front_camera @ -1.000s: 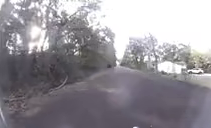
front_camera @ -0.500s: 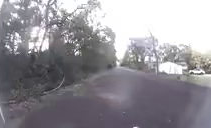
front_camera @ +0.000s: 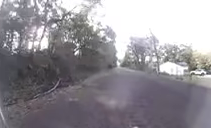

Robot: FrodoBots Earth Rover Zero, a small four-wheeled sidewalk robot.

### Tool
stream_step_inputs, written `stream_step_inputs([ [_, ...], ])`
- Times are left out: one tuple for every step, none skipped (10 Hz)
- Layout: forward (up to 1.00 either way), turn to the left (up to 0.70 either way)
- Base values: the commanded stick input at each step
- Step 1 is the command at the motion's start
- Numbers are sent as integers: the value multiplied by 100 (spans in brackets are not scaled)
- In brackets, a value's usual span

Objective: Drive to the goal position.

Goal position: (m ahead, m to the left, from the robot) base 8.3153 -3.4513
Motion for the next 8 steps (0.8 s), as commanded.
stream_step_inputs([
  [70, 0],
  [70, 0],
  [70, -15],
  [70, -30],
  [70, -10],
  [70, 0],
  [70, 0],
  [70, 0],
])
